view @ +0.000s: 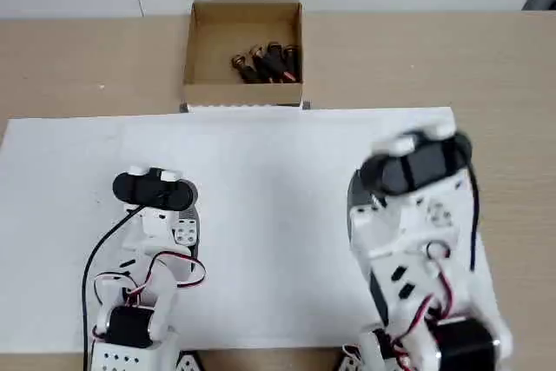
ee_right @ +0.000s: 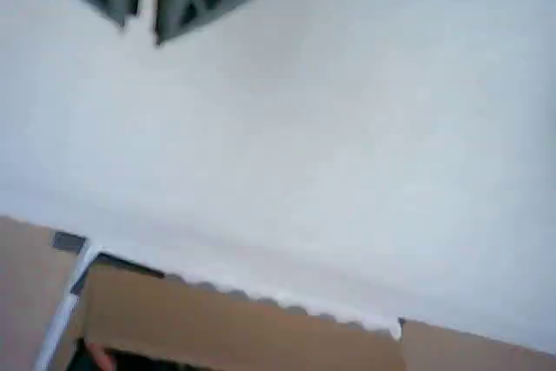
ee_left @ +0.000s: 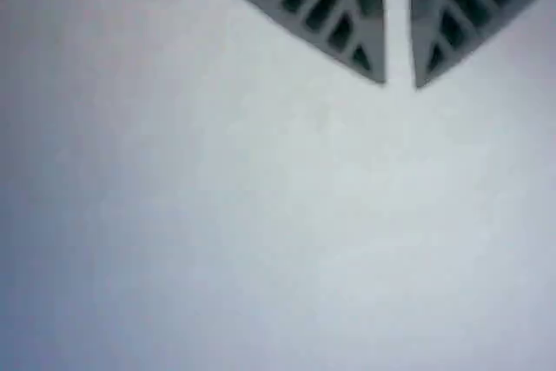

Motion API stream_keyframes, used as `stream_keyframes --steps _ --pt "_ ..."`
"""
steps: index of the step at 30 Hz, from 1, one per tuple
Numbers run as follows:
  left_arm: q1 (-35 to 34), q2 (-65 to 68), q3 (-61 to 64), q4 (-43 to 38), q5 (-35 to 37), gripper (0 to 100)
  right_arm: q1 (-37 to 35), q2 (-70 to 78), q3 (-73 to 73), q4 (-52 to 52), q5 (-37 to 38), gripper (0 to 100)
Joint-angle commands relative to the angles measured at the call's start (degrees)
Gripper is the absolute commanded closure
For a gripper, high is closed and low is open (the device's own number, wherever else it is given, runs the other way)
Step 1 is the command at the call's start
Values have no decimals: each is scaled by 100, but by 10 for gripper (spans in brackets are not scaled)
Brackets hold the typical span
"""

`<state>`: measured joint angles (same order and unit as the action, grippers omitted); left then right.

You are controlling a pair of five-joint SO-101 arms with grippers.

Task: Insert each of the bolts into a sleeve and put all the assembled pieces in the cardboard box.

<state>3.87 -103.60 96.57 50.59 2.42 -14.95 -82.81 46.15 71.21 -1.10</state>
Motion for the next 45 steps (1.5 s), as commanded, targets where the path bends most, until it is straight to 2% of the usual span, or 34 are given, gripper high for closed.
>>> stream_keyframes --steps 1,11,20,33,45 --pt "0 -53 -22 35 26 994 48 -769 818 -295 -44 996" --pt "0 -53 -22 35 26 994 92 -2149 2435 -356 -44 996" --pt "0 -53 -22 35 26 994 998 -2105 3604 -1077 -53 996" --pt "0 -53 -22 35 26 994 1024 -2105 4659 -2000 -62 996" --pt "0 -53 -22 35 26 994 1015 -2105 5029 -1991 -62 995"
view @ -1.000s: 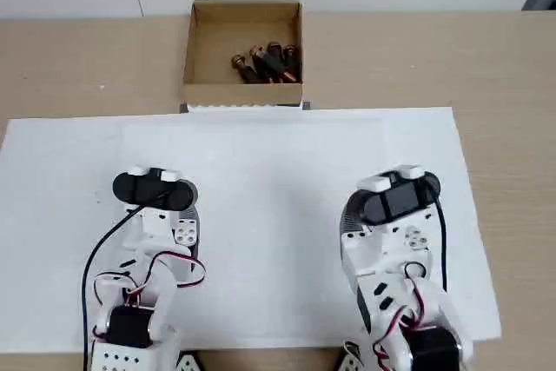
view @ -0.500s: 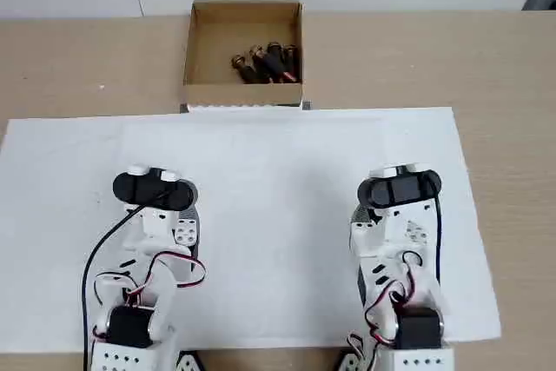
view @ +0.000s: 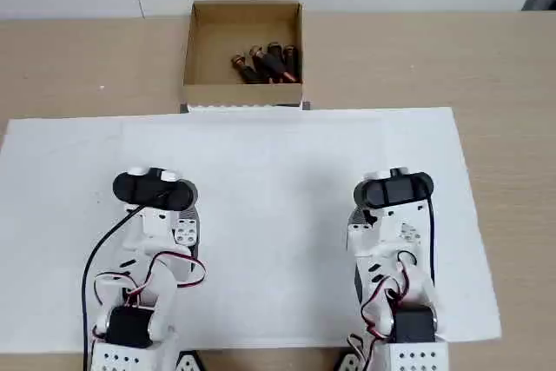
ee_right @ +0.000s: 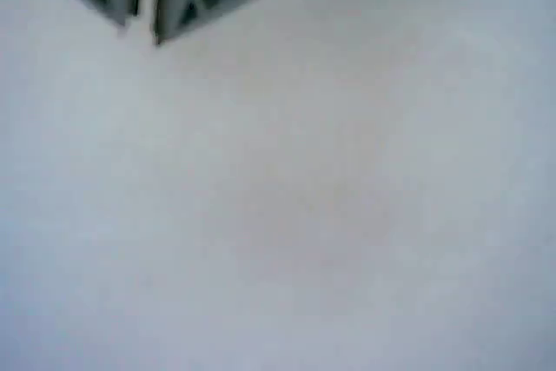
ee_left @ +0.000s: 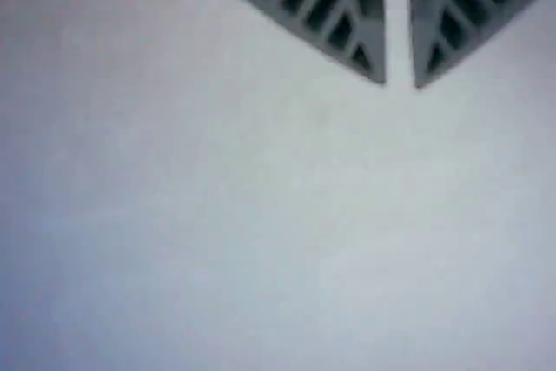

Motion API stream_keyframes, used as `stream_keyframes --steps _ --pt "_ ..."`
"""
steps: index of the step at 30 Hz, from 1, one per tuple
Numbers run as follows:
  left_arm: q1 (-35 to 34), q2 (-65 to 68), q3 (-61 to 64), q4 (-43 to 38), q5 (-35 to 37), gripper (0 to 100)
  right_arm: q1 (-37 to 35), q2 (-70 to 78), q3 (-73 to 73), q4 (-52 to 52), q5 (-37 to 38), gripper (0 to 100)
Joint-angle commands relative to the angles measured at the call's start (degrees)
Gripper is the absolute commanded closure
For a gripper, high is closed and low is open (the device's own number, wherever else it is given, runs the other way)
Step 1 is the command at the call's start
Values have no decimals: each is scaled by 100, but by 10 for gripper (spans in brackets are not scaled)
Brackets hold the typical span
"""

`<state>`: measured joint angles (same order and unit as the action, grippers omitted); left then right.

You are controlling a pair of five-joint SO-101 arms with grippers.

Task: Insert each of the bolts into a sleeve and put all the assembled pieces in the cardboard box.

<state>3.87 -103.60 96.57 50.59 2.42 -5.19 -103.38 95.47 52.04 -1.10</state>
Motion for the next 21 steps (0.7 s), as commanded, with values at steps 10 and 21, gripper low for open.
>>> stream_keyframes --steps 10,21 --pt "0 -53 -22 35 26 994 31 -40 97 66 -53 995" --pt "0 -53 -22 35 26 994 31 -40 97 66 -53 995"
